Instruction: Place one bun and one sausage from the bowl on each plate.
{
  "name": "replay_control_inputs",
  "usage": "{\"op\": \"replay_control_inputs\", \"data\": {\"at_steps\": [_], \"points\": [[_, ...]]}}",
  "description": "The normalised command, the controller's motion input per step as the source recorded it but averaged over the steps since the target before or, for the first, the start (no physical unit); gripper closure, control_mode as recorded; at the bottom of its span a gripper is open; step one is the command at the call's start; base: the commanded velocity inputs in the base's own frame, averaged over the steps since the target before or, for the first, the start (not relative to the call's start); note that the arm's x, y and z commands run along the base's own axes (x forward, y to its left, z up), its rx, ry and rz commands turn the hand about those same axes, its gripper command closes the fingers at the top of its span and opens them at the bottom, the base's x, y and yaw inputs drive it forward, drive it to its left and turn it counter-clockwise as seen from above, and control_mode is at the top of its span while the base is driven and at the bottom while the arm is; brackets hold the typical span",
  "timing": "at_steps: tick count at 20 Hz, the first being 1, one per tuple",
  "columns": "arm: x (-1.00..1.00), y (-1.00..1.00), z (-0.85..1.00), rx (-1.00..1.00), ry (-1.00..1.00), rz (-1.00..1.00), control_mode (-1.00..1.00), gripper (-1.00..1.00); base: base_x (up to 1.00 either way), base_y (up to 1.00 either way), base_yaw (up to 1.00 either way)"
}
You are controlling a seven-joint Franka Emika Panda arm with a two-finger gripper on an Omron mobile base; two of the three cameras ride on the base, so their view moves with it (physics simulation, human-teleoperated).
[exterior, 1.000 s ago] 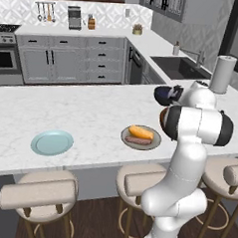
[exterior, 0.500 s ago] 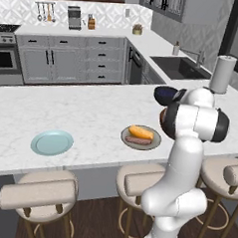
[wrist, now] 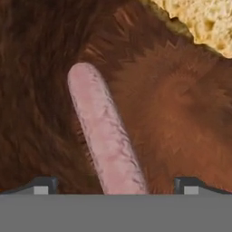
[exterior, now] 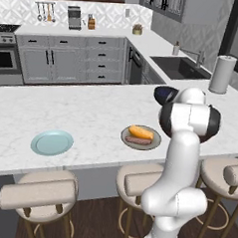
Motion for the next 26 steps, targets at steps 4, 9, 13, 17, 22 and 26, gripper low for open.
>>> {"op": "replay_control_inputs", "data": {"at_steps": [4, 9, 13, 17, 22, 26], "points": [[-0.01, 0.0, -0.51, -0.06, 0.0, 0.05, -1.0, -1.0, 0.0, 0.0, 0.0], [0.03, 0.01, -0.36, -0.05, -0.05, 0.01, -1.0, 1.0, 0.0, 0.0, 0.0], [0.0, 0.0, -0.15, -0.02, -0.04, 0.0, -1.0, 1.0, 0.0, 0.0, 0.0], [-0.28, 0.01, -0.34, -0.08, 0.0, 0.0, -1.0, 1.0, 0.0, 0.0, 0.0], [-0.76, 0.01, 0.43, -0.02, -0.2, -0.07, -1.0, 1.0, 0.0, 0.0, 0.0], [-0.66, 0.18, 1.0, -0.01, -0.28, -0.1, -1.0, 1.0, 0.0, 0.0, 0.0]]}}
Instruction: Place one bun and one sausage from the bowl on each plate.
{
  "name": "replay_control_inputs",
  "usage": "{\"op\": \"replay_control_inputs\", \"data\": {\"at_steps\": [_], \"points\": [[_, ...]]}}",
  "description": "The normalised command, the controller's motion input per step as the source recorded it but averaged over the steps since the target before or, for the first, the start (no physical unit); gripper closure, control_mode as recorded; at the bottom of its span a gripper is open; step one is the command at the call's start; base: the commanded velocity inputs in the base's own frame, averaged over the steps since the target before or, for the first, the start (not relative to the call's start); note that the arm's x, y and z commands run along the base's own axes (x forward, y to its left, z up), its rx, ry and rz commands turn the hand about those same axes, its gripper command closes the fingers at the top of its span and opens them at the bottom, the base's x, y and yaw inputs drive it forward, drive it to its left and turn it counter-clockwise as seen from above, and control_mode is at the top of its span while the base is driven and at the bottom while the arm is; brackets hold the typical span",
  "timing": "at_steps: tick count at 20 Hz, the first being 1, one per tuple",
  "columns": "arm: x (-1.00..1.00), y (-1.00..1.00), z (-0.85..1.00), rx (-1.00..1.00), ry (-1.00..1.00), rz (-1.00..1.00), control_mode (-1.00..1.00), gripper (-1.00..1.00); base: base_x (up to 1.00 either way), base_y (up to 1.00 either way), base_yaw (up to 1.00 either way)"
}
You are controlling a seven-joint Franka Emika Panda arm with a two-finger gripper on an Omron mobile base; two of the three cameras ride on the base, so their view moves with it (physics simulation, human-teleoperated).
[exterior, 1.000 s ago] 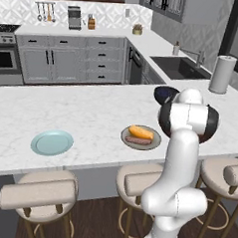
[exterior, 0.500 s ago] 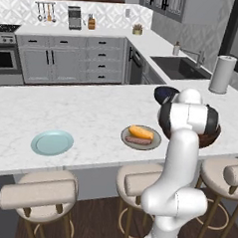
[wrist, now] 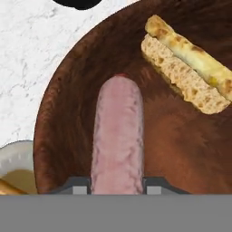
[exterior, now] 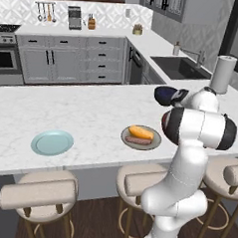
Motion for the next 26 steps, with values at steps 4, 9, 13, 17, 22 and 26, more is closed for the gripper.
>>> {"op": "replay_control_inputs", "data": {"at_steps": [4, 9, 13, 17, 22, 26], "points": [[-0.59, 0.85, 1.0, -0.12, -0.19, -0.12, -1.0, 1.0, 0.0, 0.0, 0.0], [-0.73, 0.8, 0.51, -0.15, -0.14, -0.01, 1.0, 1.0, -0.16, 0.2, 0.0], [0.0, 0.0, 0.0, 0.0, 0.0, 0.0, 1.0, 1.0, -0.36, 1.0, 0.0], [0.0, 0.0, 0.0, 0.0, 0.0, 0.0, 1.0, 1.0, 0.12, 1.0, -0.08], [0.0, 0.0, 0.0, 0.0, 0.0, 0.0, 1.0, 1.0, 0.27, 1.0, -0.14], [0.0, 0.0, 0.0, 0.0, 0.0, 0.0, 1.0, 1.0, 0.26, 1.0, -0.2]]}}
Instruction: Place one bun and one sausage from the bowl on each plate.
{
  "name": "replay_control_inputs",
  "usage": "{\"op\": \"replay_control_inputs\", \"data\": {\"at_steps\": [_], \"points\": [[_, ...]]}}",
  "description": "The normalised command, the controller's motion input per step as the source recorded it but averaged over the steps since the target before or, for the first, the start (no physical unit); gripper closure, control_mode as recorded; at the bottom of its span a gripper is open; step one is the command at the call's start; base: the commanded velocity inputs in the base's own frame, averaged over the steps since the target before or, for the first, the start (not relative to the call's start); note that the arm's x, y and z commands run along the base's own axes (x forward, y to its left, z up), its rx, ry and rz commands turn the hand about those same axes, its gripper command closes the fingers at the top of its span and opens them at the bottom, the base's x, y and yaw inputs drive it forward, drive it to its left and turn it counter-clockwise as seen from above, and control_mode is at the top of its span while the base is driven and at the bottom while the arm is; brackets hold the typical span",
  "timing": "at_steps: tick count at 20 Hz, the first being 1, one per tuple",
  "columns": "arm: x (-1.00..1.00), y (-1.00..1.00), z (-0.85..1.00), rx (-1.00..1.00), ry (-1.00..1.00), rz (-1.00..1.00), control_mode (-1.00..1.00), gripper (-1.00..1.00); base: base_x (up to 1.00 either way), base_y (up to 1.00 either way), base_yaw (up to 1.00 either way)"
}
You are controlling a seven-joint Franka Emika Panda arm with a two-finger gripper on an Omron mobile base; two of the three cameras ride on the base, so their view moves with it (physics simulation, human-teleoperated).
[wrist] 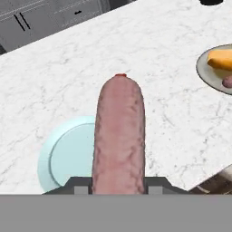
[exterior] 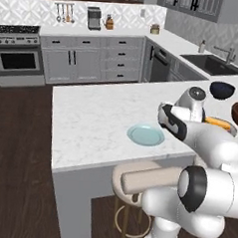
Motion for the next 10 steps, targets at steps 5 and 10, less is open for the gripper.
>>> {"op": "replay_control_inputs", "data": {"at_steps": [5, 10], "points": [[0.63, 0.83, -0.41, 0.04, 0.1, -0.15, -1.0, 1.0, 0.0, 0.0, 0.0], [0.41, 0.07, -0.51, 0.05, 0.22, -0.01, -1.0, 1.0, 0.0, 0.0, 0.0]]}}
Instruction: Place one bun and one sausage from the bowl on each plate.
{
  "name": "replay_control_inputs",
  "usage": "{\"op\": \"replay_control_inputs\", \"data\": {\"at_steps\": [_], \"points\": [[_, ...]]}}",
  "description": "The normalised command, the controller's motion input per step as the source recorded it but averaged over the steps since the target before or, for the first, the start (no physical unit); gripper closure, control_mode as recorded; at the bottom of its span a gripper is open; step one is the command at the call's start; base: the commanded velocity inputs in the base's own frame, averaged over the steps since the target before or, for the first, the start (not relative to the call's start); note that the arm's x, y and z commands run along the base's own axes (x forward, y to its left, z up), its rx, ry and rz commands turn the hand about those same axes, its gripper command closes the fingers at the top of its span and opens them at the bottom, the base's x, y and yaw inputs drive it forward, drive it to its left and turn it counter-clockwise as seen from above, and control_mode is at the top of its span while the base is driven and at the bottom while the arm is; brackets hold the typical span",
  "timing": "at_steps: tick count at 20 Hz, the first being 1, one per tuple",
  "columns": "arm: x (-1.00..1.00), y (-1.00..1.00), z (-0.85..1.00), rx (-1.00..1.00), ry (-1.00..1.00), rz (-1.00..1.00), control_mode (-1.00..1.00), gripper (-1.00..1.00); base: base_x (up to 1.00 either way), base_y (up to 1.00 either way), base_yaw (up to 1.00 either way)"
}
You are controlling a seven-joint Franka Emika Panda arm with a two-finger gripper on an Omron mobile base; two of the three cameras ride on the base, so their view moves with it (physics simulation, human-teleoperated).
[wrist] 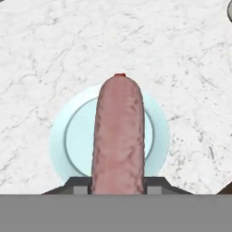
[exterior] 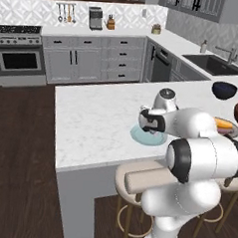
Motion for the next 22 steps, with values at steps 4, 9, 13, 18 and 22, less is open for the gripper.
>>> {"op": "replay_control_inputs", "data": {"at_steps": [4, 9, 13, 18, 22], "points": [[0.31, -0.33, -0.77, 0.03, 0.11, 0.0, -1.0, 1.0, 0.0, 0.0, 0.0], [0.74, 0.02, -0.54, 0.0, 0.04, -0.01, -1.0, 1.0, 0.0, 0.0, 0.0], [0.32, 0.0, -0.21, 0.0, 0.0, 0.0, -1.0, -1.0, 0.0, 0.0, 0.0], [0.07, 0.0, 0.06, 0.01, 0.0, 0.0, -1.0, -1.0, 0.0, 0.0, 0.0], [-0.33, 0.0, 0.81, 0.06, -0.03, 0.0, -1.0, -1.0, 0.0, 0.0, 0.0]]}}
